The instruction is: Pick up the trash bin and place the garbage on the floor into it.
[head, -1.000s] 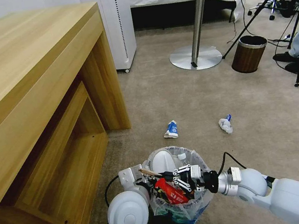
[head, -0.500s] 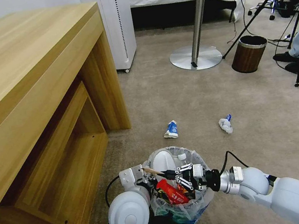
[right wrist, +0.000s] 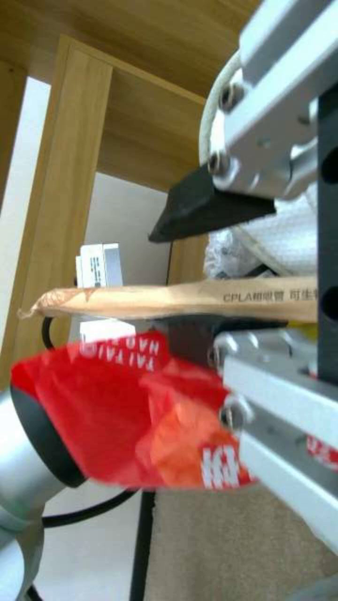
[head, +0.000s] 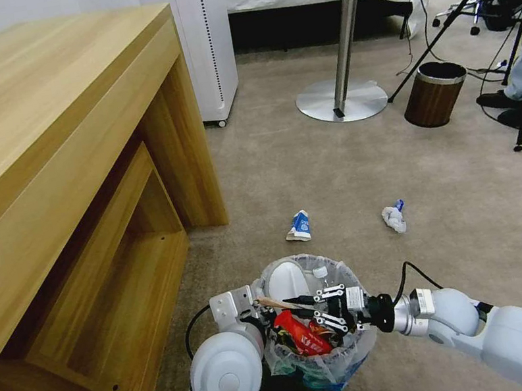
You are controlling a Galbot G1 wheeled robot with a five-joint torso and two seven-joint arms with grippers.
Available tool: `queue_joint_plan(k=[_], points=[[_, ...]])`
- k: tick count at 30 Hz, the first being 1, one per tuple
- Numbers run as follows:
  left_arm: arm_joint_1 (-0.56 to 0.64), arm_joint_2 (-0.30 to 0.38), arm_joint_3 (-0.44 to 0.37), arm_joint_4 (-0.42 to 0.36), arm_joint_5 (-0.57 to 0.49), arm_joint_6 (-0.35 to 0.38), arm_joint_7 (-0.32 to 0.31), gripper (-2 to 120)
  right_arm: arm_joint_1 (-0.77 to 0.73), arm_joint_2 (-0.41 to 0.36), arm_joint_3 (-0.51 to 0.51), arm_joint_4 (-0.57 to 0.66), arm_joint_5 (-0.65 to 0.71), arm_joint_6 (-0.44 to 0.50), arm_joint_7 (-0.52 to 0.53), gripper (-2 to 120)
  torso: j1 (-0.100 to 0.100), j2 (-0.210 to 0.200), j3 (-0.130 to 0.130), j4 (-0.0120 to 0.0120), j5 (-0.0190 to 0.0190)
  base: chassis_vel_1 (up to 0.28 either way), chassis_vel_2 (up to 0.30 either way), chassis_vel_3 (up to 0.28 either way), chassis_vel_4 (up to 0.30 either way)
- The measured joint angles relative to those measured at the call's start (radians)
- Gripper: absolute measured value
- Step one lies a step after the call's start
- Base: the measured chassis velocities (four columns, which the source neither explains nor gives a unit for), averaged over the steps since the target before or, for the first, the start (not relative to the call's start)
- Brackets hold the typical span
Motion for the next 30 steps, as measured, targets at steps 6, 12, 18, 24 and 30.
queue_joint_plan(k=[6,12,18,24,30], points=[[-0.008,-0.001,0.006,0.003,-0.004,-0.001,-0.003,0,0.014,-0.001,0.009,-0.002,0.014,-0.015,-0.009,55,0.0,0.0,0.0,0.0,0.0,0.0,0.0,0.0,0.0],[-0.019,0.001,0.008,0.006,-0.009,-0.003,-0.006,0,0.018,0.001,0.011,-0.004,0.018,-0.018,-0.011,79,0.0,0.0,0.0,0.0,0.0,0.0,0.0,0.0,0.0],[-0.021,0.001,0.009,0.01,-0.009,-0.003,-0.006,0,0.024,0.001,0.031,0.007,0.032,-0.018,-0.009,96,0.0,0.0,0.0,0.0,0.0001,0.0,0.0,0.0,0.0],[-0.034,0.0,0.024,0.015,-0.009,0.003,-0.008,0,0.032,-0.02,0.102,0.058,0.078,-0.029,0.01,100,0.0,0.0,0.0,0.0001,0.0,0.0,0.0,0.0,0.0],[-0.042,0.001,0.037,0.018,-0.009,0.007,-0.01,0,0.043,-0.046,0.166,0.085,0.126,-0.028,0.056,100,0.0,0.0,0.0,0.0,0.0,0.0,0.0,0.0,0.0]])
